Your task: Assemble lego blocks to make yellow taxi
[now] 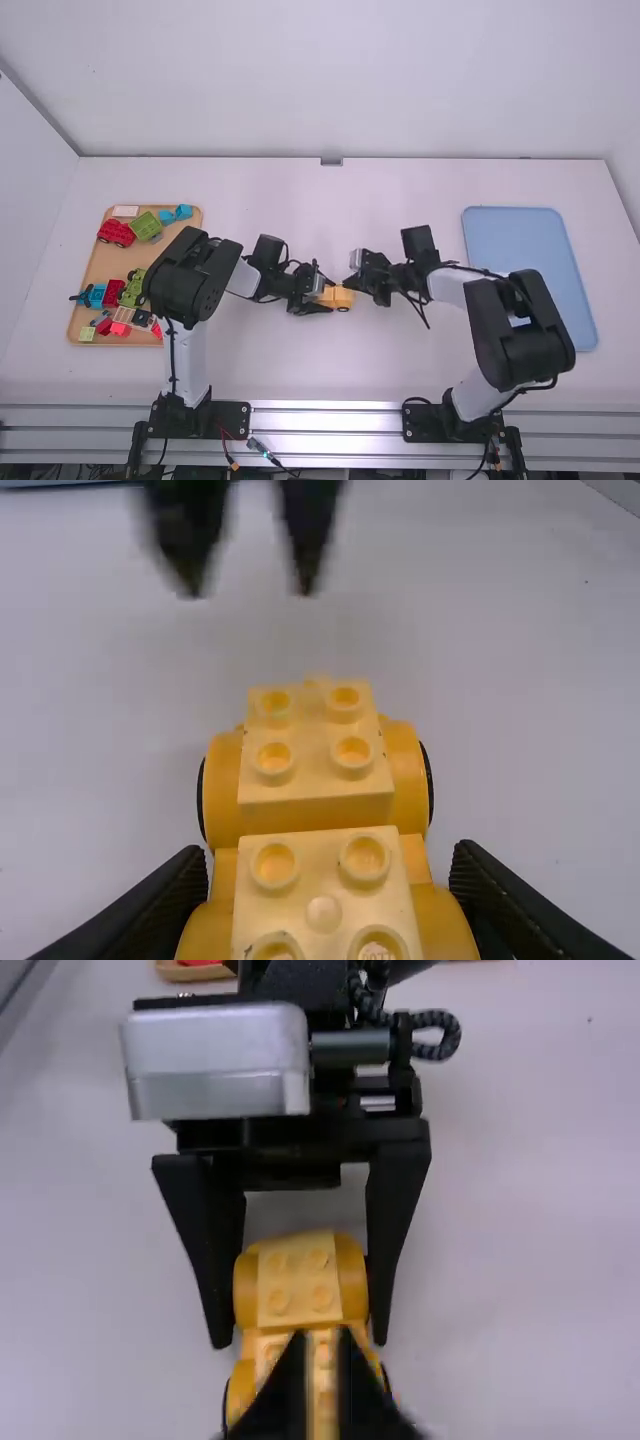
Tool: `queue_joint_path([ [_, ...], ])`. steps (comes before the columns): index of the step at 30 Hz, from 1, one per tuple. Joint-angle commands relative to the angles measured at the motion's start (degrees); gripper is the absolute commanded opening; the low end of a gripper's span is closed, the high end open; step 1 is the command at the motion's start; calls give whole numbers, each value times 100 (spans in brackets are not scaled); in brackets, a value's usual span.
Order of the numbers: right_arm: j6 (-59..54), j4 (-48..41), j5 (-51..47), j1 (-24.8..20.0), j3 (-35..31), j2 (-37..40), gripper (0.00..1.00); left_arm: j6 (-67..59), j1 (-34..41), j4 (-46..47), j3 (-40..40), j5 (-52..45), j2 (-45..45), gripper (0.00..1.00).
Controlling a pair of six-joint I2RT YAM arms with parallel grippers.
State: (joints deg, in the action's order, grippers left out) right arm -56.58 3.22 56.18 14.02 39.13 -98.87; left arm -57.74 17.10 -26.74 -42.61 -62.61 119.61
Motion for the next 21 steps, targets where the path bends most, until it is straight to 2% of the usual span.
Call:
queue_joint_path([
  [1, -393, -133, 74, -35, 37, 81, 0, -127, 26, 11, 13, 203, 39, 37],
  [15, -321, 549, -177, -24, -522, 55, 0, -61, 26, 37, -46, 205, 39, 37],
  [21, 221, 1325, -68, 146, -533, -302, 0, -61, 26, 81, -63, 201, 39, 36],
])
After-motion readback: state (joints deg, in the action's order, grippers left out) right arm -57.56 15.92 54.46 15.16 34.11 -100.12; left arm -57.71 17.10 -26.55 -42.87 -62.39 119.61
